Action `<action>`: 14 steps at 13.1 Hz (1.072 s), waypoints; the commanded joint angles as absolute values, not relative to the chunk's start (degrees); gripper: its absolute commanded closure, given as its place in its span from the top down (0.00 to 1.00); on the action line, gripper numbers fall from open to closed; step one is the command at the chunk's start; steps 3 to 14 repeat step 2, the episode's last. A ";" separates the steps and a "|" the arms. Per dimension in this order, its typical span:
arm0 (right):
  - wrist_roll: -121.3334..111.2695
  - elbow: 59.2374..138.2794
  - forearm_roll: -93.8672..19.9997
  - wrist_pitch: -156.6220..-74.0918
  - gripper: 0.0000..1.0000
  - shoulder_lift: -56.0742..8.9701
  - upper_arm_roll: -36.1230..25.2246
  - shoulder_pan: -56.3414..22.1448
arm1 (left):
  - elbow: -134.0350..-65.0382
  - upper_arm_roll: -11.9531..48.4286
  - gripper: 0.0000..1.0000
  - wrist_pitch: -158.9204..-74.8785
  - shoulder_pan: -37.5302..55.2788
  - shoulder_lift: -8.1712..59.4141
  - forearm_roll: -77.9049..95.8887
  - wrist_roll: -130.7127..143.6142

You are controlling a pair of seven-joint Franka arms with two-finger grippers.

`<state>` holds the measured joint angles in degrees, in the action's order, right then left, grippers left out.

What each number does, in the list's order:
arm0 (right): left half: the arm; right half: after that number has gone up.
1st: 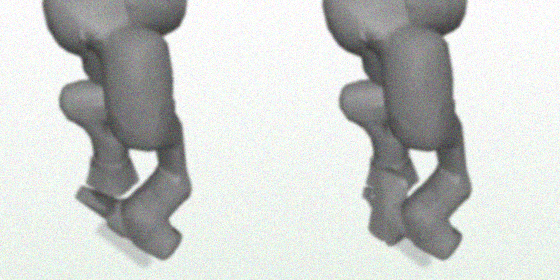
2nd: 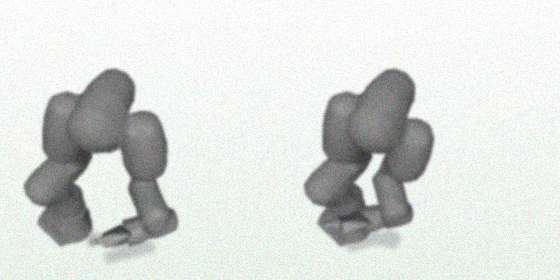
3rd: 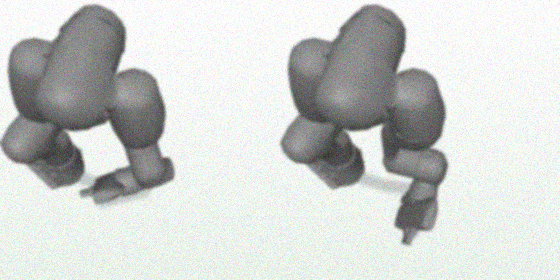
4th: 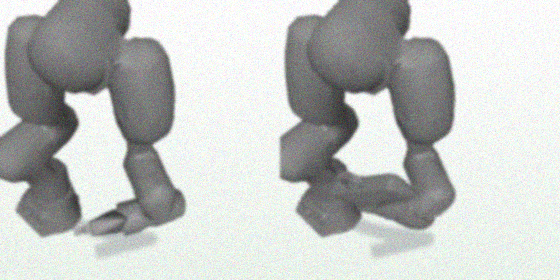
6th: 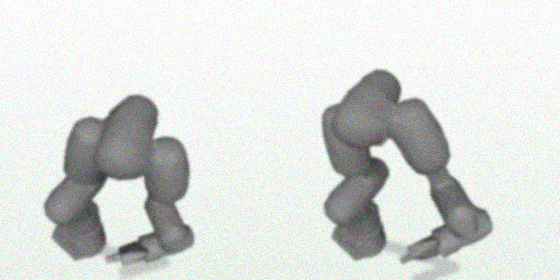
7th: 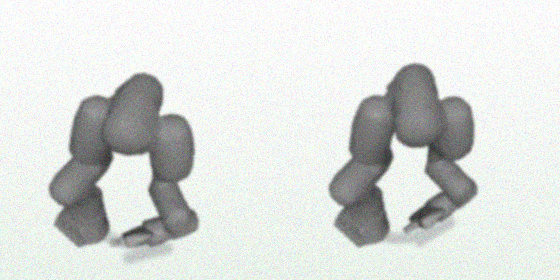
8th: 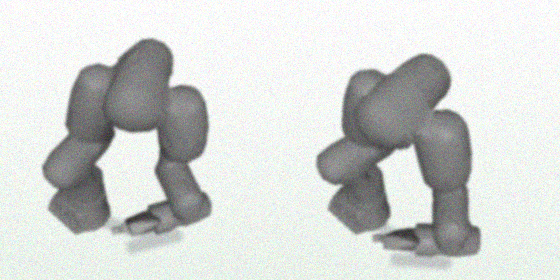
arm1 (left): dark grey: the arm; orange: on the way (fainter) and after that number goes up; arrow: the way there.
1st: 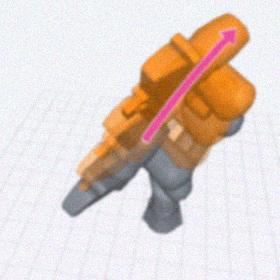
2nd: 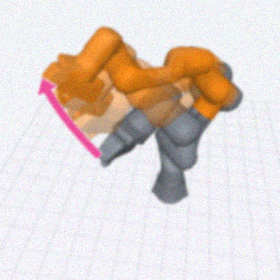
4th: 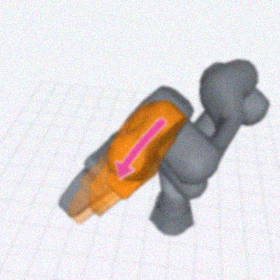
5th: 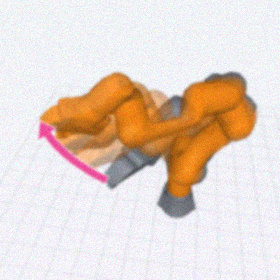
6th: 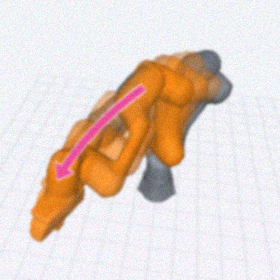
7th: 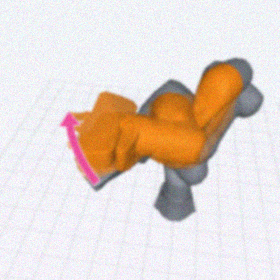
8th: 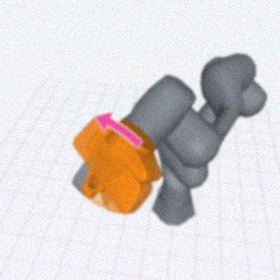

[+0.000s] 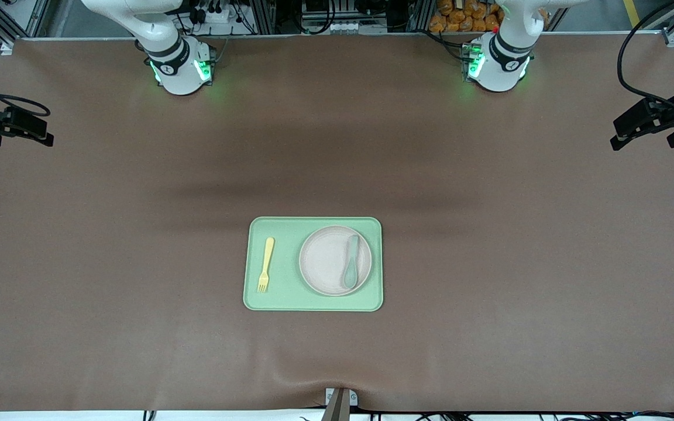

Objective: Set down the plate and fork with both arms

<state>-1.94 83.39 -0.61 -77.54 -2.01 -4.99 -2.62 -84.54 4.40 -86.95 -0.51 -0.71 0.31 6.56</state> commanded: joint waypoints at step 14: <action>-0.97 83.41 -0.09 -77.43 1.00 -0.79 -4.31 -2.11 | -84.99 4.83 1.00 -84.73 -0.97 -2.02 0.44 5.10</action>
